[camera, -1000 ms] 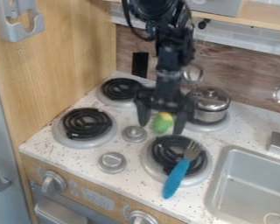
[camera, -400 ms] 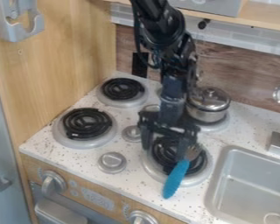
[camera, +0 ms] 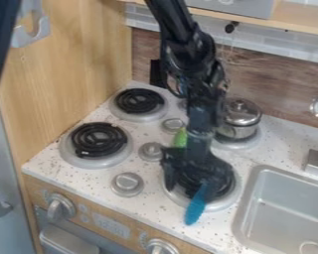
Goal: Move the blue fork to left bottom of the buner
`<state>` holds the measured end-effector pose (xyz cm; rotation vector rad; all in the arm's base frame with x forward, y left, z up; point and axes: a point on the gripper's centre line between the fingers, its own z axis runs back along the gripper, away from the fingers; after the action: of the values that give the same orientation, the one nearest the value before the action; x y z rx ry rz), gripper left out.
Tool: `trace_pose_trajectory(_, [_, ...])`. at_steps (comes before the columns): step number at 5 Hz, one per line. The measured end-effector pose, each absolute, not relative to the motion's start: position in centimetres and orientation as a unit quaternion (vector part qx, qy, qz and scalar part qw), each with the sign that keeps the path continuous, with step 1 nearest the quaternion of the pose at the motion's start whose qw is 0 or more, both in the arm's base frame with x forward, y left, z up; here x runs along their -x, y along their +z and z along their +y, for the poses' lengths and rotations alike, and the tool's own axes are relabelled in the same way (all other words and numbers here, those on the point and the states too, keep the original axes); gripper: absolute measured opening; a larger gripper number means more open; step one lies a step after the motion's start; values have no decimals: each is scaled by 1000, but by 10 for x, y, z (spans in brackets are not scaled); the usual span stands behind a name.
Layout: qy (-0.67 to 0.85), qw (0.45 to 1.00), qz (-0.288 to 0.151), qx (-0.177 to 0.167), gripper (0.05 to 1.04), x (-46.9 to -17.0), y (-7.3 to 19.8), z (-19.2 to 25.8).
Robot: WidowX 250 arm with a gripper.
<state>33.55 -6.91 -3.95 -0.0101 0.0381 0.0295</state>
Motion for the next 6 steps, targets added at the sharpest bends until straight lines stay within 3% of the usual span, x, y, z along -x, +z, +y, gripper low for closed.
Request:
trace_pose_trajectory(2, [11,1000,26,6,999,-339,-50,-78])
trace_pose_trajectory(3, [16,999,37,-2,944,-341,-55,-77])
trace_pose_trajectory(4, [23,998,56,-18,707,-340,-56,-79])
trace_pose_trajectory(5, [14,997,66,-25,574,-338,-56,-81])
trace_pose_trajectory(6, [16,997,64,-32,512,-336,-54,-78])
